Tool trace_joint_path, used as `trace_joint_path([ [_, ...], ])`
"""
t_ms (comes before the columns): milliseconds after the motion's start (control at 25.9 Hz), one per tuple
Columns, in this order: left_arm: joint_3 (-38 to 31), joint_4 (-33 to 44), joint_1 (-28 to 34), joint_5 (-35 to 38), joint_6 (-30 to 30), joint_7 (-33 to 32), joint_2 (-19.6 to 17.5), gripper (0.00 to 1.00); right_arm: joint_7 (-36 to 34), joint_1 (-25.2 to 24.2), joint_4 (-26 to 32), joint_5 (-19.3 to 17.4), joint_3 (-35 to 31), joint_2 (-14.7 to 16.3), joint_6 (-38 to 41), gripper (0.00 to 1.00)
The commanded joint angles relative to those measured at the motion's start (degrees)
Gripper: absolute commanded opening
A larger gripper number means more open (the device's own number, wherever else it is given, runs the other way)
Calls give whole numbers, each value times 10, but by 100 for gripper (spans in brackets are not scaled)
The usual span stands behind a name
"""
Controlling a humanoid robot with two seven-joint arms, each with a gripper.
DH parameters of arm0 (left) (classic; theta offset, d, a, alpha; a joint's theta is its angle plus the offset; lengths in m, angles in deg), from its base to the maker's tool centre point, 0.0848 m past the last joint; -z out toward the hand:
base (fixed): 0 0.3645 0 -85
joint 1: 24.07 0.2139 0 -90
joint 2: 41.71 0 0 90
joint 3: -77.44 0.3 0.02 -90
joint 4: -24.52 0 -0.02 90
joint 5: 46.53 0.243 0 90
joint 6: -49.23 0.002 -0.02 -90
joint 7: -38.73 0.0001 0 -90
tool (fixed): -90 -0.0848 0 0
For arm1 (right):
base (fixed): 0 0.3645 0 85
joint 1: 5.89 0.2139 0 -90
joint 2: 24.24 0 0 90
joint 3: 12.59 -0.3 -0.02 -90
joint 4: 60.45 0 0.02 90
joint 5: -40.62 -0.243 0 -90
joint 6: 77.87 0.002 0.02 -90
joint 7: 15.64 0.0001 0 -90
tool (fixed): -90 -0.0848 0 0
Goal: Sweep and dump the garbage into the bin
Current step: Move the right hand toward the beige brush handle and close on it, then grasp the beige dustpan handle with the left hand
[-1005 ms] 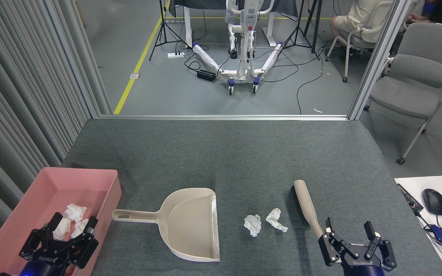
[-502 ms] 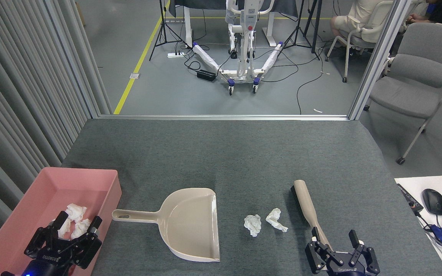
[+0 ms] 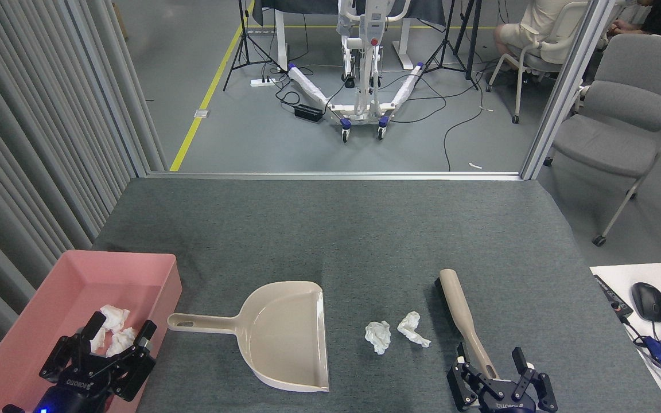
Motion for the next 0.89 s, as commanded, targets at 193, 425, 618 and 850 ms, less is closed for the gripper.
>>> trace_joint_path([
  [193, -1, 1, -1, -1, 1, -1, 1, 100, 2, -1, 4, 8, 3, -19, 0, 98],
  [425, 6, 15, 5, -87, -31, -2, 3, 100, 0, 0, 8, 11, 1, -14, 3, 98],
  [618, 38, 35, 17, -194, -34, -23, 23, 100, 0, -3, 7, 27, 3, -14, 4, 98],
  [850, 95, 35, 20, -273, -34, -46, 42, 100, 2, -4, -11, 29, 1, -14, 4, 98],
])
